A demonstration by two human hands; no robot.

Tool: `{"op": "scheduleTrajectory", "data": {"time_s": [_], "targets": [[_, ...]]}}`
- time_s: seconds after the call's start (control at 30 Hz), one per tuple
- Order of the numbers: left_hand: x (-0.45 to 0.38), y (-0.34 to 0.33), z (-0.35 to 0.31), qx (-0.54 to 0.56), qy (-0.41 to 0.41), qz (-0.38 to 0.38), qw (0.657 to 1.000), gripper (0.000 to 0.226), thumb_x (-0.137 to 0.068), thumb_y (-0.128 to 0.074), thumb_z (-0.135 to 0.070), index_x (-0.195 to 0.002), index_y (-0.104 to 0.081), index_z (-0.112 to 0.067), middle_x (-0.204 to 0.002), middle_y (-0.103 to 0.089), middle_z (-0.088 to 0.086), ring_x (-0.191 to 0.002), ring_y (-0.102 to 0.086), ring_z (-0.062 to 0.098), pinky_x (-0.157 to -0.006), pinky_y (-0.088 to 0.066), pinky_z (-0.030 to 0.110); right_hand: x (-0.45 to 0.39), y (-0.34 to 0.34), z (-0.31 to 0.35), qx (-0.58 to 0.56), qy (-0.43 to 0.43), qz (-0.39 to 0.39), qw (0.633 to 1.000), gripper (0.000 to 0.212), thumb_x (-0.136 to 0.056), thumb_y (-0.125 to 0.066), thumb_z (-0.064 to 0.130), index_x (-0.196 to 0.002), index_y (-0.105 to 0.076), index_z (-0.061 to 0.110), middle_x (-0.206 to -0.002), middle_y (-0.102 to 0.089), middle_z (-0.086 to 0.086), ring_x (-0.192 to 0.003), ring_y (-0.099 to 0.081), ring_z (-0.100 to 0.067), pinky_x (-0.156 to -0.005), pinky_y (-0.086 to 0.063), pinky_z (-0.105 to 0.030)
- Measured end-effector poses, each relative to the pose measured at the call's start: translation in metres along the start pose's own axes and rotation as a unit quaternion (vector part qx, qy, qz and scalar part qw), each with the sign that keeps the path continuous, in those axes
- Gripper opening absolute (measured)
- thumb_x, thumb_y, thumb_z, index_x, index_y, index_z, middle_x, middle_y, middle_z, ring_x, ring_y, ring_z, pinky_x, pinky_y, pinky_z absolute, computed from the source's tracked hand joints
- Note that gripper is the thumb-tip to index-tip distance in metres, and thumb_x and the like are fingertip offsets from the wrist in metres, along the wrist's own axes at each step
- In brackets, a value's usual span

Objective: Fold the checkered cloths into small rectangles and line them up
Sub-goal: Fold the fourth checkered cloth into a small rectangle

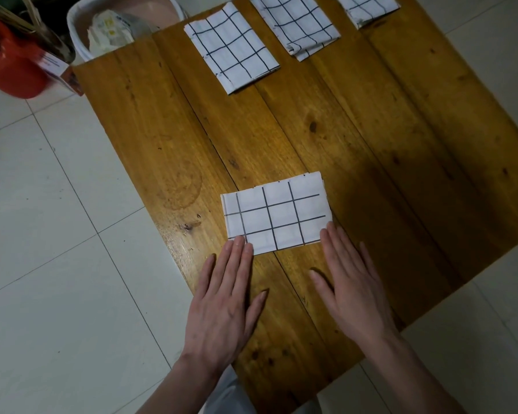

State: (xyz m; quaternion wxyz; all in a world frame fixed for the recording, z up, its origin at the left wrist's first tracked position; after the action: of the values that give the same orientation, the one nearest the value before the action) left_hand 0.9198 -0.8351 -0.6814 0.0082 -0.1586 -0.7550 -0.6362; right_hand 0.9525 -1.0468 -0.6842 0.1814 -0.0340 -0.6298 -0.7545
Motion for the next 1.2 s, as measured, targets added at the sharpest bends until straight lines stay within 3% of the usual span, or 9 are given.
{"op": "scheduleTrajectory", "data": {"time_s": [0.33, 0.43, 0.57, 0.67, 0.77, 0.87, 0.97, 1.2], "targets": [[0.004, 0.005, 0.011, 0.028, 0.017, -0.032, 0.999, 0.068, -0.109, -0.034, -0.048, -0.167, -0.018, -0.015, -0.175, -0.014, 0.004, -0.163, -0.007, 0.026, -0.128, -0.020, 0.054, 0.000, 0.002, 0.001, -0.022, -0.003, -0.023, 0.999, 0.071, -0.110, -0.018, 0.059, -0.168, -0.004, 0.022, -0.176, 0.000, 0.007, -0.162, 0.000, -0.009, -0.130, -0.005, -0.042], [0.002, 0.008, 0.011, 0.048, 0.018, -0.045, 0.998, 0.064, -0.110, -0.034, -0.045, -0.166, -0.024, -0.015, -0.175, -0.018, 0.004, -0.163, -0.009, 0.026, -0.129, -0.019, 0.053, -0.001, 0.009, 0.003, -0.041, -0.008, -0.044, 0.998, 0.067, -0.110, -0.024, 0.055, -0.167, -0.018, 0.022, -0.176, -0.012, 0.006, -0.161, -0.009, -0.010, -0.130, -0.011, -0.047], [-0.006, 0.017, 0.012, 0.045, 0.003, -0.052, 0.998, 0.062, -0.111, -0.033, -0.045, -0.163, -0.033, -0.013, -0.173, -0.023, 0.004, -0.162, -0.011, 0.024, -0.130, -0.015, 0.052, -0.014, 0.030, 0.005, -0.059, -0.015, -0.094, 0.994, 0.053, -0.108, -0.036, 0.048, -0.147, -0.054, 0.016, -0.157, -0.048, -0.002, -0.146, -0.044, -0.020, -0.127, -0.024, -0.049], [-0.012, 0.021, 0.020, 0.038, -0.034, -0.051, 0.997, 0.059, -0.112, -0.030, -0.045, -0.160, -0.039, -0.013, -0.172, -0.027, 0.004, -0.162, -0.014, 0.025, -0.129, -0.015, 0.054, -0.031, 0.047, 0.004, -0.099, -0.026, -0.140, 0.985, 0.039, -0.106, -0.055, 0.032, -0.138, -0.060, 0.012, -0.147, -0.055, -0.006, -0.136, -0.050, -0.023, -0.119, -0.037, -0.055], [-0.017, 0.024, 0.030, 0.026, -0.091, -0.041, 0.995, 0.059, -0.112, -0.029, -0.046, -0.158, -0.043, -0.011, -0.171, -0.028, 0.003, -0.162, -0.015, 0.025, -0.128, -0.019, 0.057, -0.052, 0.061, 0.013, -0.111, 0.008, -0.164, 0.980, 0.045, -0.097, -0.070, 0.022, -0.139, -0.059, 0.008, -0.146, -0.057, -0.008, -0.134, -0.048, -0.023, -0.114, -0.041, -0.046], [-0.025, 0.031, 0.039, 0.018, -0.135, -0.042, 0.990, 0.057, -0.112, -0.031, -0.045, -0.155, -0.049, -0.012, -0.170, -0.033, 0.002, -0.161, -0.017, 0.023, -0.129, -0.017, 0.055, -0.072, 0.061, 0.021, -0.111, 0.009, -0.115, 0.987, 0.058, -0.093, -0.076, 0.032, -0.143, -0.057, 0.011, -0.143, -0.058, -0.005, -0.132, -0.050, -0.023, -0.108, -0.039, -0.037], [-0.036, 0.039, 0.042, 0.036, -0.146, -0.049, 0.987, 0.054, -0.112, -0.032, -0.045, -0.147, -0.056, -0.012, -0.163, -0.045, 0.002, -0.160, -0.021, 0.022, -0.129, -0.016, 0.055, -0.080, 0.055, 0.026, -0.091, -0.030, -0.055, 0.994, 0.067, -0.089, -0.078, 0.043, -0.146, -0.054, 0.016, -0.137, -0.058, -0.004, -0.125, -0.051, -0.025, -0.099, -0.043, -0.039], [-0.054, 0.045, 0.025, 0.105, -0.042, -0.073, 0.991, 0.045, -0.111, -0.038, -0.045, -0.136, -0.059, -0.015, -0.154, -0.053, 0.003, -0.158, -0.026, 0.023, -0.128, -0.019, 0.053, -0.066, 0.052, 0.032, -0.144, -0.147, 0.008, 0.979, 0.053, -0.094, -0.072, 0.044, -0.137, -0.051, 0.023, -0.127, -0.061, 0.000, -0.116, -0.055, -0.022, -0.095, -0.049, -0.041]]}}
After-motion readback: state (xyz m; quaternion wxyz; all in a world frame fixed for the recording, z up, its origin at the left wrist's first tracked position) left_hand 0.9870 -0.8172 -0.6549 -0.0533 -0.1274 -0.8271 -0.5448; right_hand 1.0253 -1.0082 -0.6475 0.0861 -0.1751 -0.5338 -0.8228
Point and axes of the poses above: each hand's wrist, its own x-axis away from the middle knuckle, its own y-axis out of the back of the hand, z = x × y, the point moved 8 cm from there along -x, towards the middle knuckle
